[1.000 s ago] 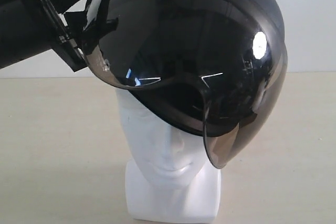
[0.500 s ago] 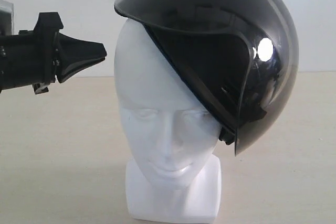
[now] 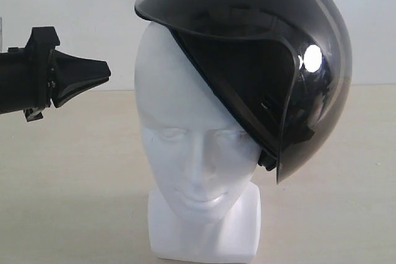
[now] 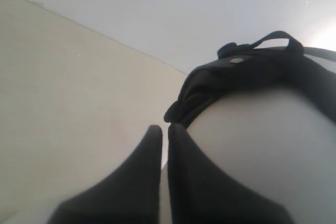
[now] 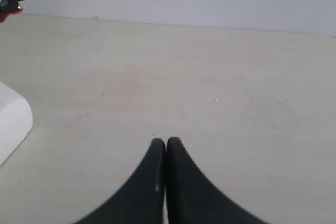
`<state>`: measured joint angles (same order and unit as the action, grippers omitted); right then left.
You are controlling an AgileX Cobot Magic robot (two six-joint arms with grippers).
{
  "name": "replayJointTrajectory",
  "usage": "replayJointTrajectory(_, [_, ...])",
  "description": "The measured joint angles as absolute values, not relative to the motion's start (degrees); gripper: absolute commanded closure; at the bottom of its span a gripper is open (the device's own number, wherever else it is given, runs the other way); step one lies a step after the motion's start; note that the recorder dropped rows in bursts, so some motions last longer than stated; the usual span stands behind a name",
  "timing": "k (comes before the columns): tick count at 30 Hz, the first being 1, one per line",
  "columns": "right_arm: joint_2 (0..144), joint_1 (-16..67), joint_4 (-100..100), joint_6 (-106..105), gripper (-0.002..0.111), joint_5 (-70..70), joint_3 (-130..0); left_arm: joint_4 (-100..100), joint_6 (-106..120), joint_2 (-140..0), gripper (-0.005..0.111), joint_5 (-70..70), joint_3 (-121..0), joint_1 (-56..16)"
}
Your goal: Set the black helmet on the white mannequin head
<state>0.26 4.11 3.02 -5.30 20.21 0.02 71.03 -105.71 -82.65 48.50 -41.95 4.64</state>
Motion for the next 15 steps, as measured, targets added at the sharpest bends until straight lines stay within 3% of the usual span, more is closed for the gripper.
replayJointTrajectory(7, [0.3, 4.1, 3.0, -5.3, 0.109, 20.2, 0.0, 74.4, -105.7, -82.7, 0.102, 50.3, -38.8, 6.2])
replayJointTrajectory(15, [0.3, 4.1, 3.0, -5.3, 0.109, 20.2, 0.0, 77.8, -104.0, -78.1, 0.102, 51.4, -34.2, 14.7])
